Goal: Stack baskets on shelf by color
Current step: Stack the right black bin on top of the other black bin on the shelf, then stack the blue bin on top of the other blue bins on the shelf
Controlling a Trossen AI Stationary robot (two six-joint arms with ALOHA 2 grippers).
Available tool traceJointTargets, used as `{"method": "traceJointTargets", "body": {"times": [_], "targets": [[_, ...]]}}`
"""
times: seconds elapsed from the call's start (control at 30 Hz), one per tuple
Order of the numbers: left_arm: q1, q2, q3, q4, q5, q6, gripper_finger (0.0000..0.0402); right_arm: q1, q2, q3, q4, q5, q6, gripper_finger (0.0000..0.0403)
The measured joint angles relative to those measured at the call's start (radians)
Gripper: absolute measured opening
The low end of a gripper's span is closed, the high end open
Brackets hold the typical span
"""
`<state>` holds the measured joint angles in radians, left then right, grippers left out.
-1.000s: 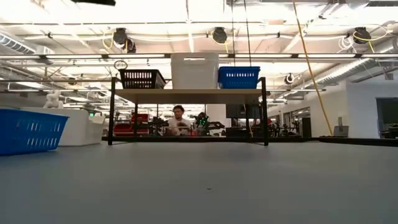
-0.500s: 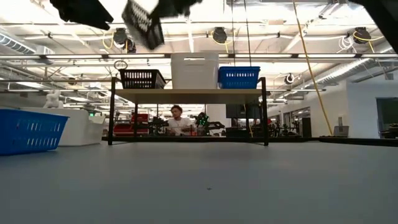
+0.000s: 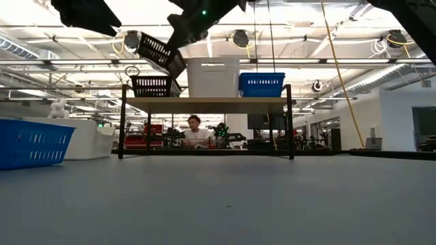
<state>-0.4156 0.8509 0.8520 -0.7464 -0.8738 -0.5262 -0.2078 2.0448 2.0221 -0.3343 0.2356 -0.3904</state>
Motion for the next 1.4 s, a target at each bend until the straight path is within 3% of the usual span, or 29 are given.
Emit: {"method": "traceJointTargets", "body": {"times": [0.5, 0.93, 1.03, 1.4], "targets": [[0.0, 0.0, 0.0, 0.001, 0.0, 0.001, 0.0257, -0.008, 0.001, -0.073, 0.021, -0.004, 0.0, 0.0017], [0.0, 0.0, 0.0, 0.0, 0.0, 0.0, 0.0257, -0.003, -0.004, -0.074, 0.088, -0.007, -0.023, 0.0161], [0.0, 0.0, 0.0, -0.014, 0.0, -0.005, 0.0257, 0.012, -0.01, -0.074, 0.096, -0.054, -0.018, 0.0179], [0.0, -0.019, 0.0, -0.125, -0.037, -0.068, 0.0257, 0.134, -0.024, -0.139, 0.101, -0.208, 0.023, 0.0169]]}}
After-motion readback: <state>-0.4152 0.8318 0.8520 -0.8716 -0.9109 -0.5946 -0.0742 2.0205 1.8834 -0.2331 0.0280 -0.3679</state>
